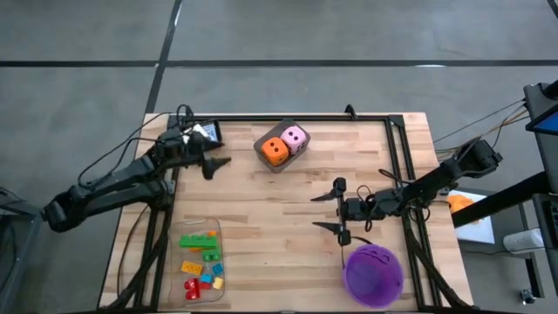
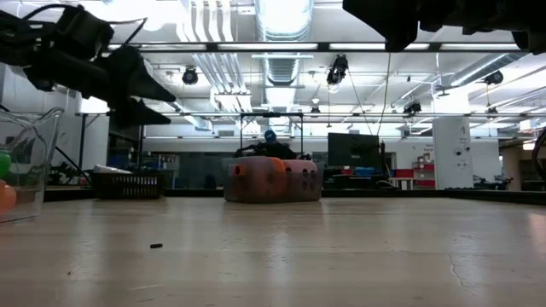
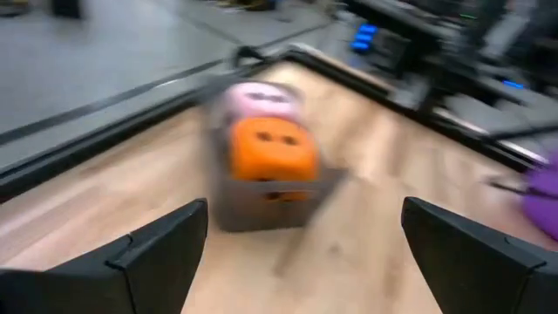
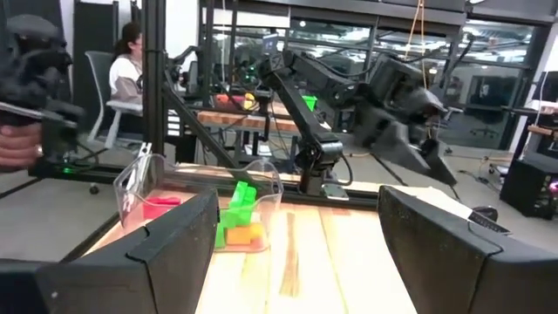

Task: Pick & Place Toys
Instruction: Return to Home Position

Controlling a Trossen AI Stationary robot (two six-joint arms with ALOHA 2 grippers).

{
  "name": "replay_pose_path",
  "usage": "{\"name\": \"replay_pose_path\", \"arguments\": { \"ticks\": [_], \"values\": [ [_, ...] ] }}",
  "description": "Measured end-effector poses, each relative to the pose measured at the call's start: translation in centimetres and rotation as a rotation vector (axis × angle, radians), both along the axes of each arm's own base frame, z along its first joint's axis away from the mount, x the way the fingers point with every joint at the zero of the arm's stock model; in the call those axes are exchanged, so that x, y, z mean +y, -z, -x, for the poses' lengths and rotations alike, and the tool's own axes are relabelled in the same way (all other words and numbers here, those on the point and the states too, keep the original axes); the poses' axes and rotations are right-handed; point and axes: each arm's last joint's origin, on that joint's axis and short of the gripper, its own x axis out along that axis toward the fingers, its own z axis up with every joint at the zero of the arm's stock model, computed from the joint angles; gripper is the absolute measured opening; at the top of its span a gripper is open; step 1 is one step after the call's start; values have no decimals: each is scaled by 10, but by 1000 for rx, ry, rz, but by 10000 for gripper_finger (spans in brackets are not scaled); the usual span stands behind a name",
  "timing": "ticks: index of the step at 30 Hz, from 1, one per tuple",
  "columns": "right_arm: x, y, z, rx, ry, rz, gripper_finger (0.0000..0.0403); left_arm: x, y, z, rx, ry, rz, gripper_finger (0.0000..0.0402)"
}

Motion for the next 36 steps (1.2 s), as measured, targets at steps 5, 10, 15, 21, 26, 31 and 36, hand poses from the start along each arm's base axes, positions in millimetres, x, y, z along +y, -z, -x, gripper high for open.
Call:
{"name": "replay_pose_path", "arguments": {
  "ticks": [5,10,15,21,26,31,36],
  "values": [
    [-6,-1,-1,-1,124,-101,308,-24,-9,-8,-64,187,-81,383],
    [-2,1,-1,12,-14,-102,308,-57,-18,-12,-211,417,-195,383],
    [4,-1,0,-7,-284,-38,308,-94,-18,-11,-300,687,-289,383],
    [0,-10,11,3,-283,3,308,-137,-11,-2,-309,882,-318,383],
    [-7,-12,34,-5,-249,5,309,-169,-11,17,-346,995,-386,383],
    [-12,-2,64,-48,-240,24,308,-189,-11,36,-361,1117,-344,383],
    [-22,11,89,-109,-244,13,309,-193,-2,42,-410,1255,-311,383]
  ]
}}
